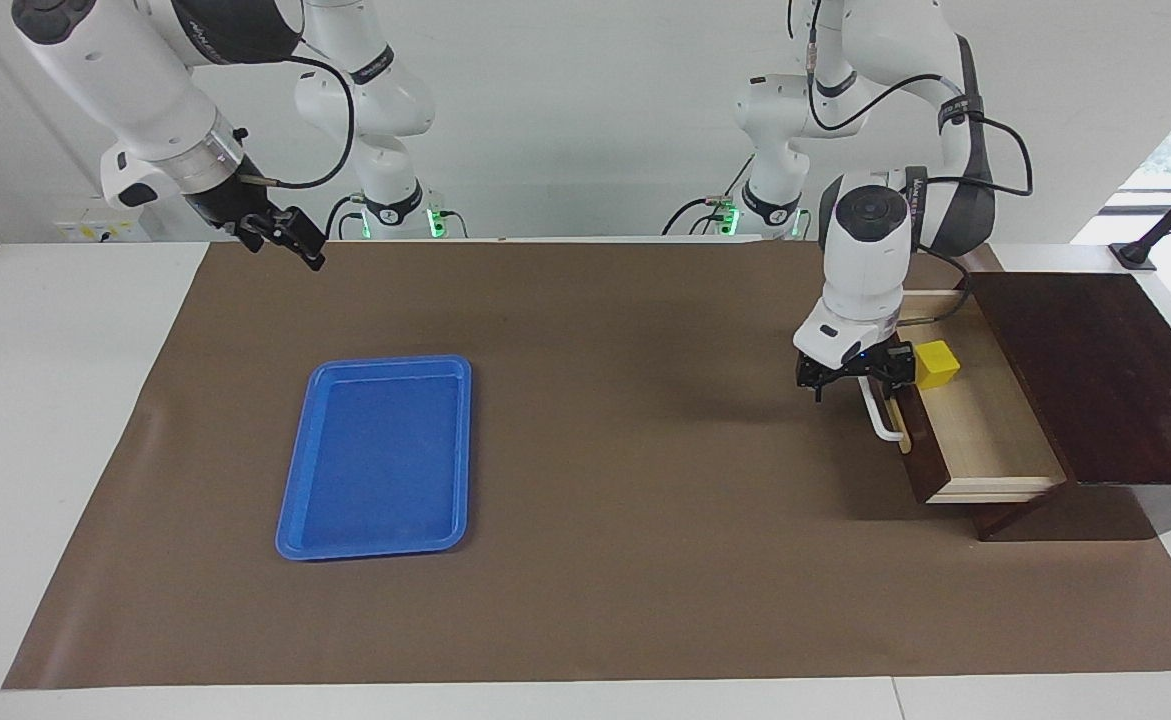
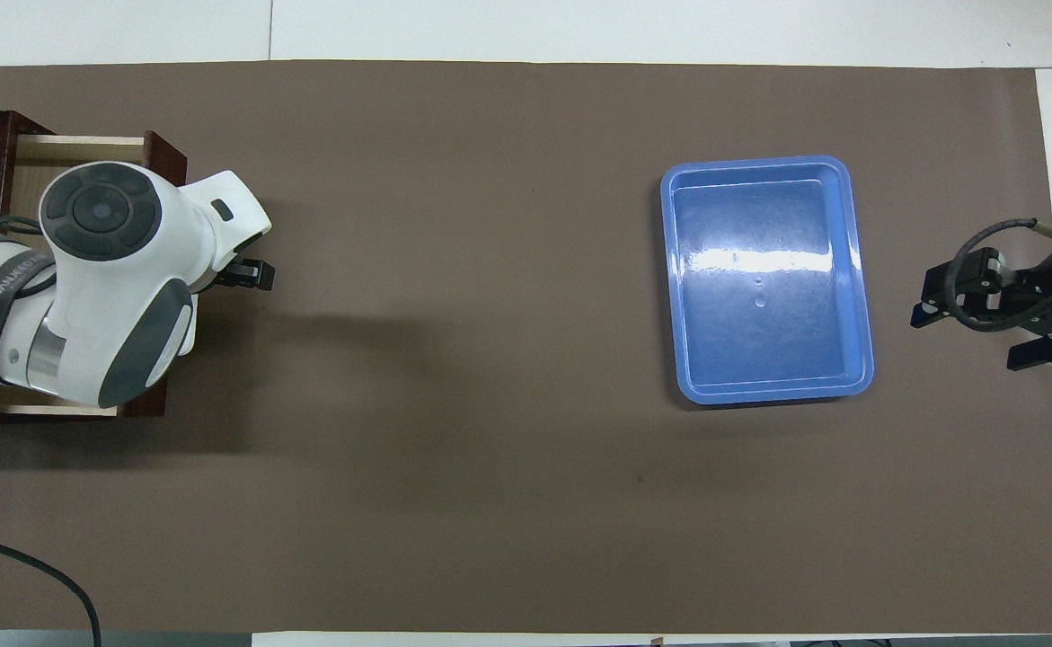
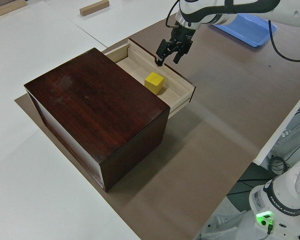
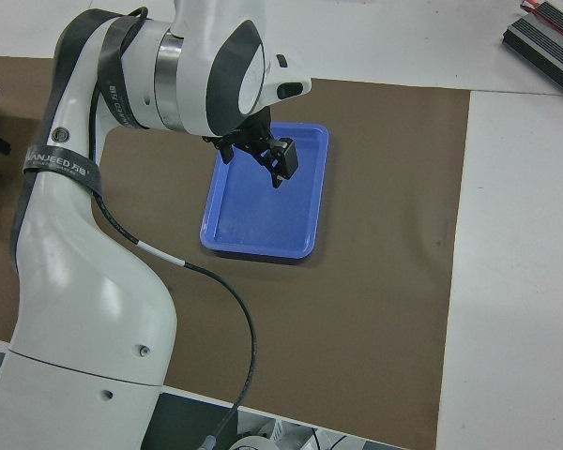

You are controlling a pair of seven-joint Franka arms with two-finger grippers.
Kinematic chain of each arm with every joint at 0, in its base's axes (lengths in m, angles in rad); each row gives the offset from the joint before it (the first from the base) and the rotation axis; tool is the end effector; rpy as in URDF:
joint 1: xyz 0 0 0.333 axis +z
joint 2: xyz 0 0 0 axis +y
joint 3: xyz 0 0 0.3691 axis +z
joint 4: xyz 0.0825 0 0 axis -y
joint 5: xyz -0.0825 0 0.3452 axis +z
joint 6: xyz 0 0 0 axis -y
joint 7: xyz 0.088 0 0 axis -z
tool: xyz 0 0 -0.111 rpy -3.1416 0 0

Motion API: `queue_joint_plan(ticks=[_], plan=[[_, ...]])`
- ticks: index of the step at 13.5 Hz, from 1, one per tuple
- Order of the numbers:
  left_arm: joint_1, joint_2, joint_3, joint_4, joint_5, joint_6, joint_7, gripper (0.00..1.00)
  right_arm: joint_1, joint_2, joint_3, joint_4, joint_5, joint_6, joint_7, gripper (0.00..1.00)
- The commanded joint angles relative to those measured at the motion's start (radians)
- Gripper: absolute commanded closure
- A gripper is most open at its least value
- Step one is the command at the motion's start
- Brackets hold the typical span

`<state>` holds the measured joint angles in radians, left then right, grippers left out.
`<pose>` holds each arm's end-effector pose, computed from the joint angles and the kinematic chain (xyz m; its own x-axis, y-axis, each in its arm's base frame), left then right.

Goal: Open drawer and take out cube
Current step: 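Pull the drawer open toward the robot with the left gripper, then grasp the yellow cube with the left gripper while the right gripper approaches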

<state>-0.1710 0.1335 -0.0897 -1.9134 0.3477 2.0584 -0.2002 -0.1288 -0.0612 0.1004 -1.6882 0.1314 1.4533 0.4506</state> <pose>0.5527 -0.1249 0.4960 0.9729 -0.2265 0.0472 -0.2039 -0.9357 -0.2880 0.4770 0.0041 0.6457 0.8711 -0.4443 -0.2093 -0.4611 -0.8865 -0.0373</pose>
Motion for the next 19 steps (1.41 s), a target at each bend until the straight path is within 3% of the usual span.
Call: queue_joint_plan(ticks=[1,3,7,11,16,19], plan=[[-0.018,0.044,0.013,0.12,-0.05,-0.102,-0.051,0.0,0.002,-0.055,-0.001,-0.094,0.056,0.058,0.108,0.0],[-0.004,0.043,0.011,0.207,-0.088,-0.187,-0.177,0.0,0.026,-0.062,0.007,-0.111,0.063,0.073,0.19,0.0],[0.1,-0.004,0.025,0.251,-0.174,-0.284,-0.25,0.0,0.049,-0.068,0.007,-0.146,0.097,0.113,0.293,0.0],[0.171,-0.022,0.025,0.232,-0.196,-0.282,-0.674,0.0,0.049,-0.065,0.007,-0.172,0.168,0.142,0.402,0.0],[0.294,-0.083,0.025,0.105,-0.259,-0.247,-1.094,0.0,0.077,-0.031,0.008,-0.171,0.189,0.194,0.47,0.0],[0.323,-0.139,0.025,-0.03,-0.266,-0.135,-1.335,0.0,0.077,-0.028,0.007,-0.176,0.232,0.202,0.531,0.0]])
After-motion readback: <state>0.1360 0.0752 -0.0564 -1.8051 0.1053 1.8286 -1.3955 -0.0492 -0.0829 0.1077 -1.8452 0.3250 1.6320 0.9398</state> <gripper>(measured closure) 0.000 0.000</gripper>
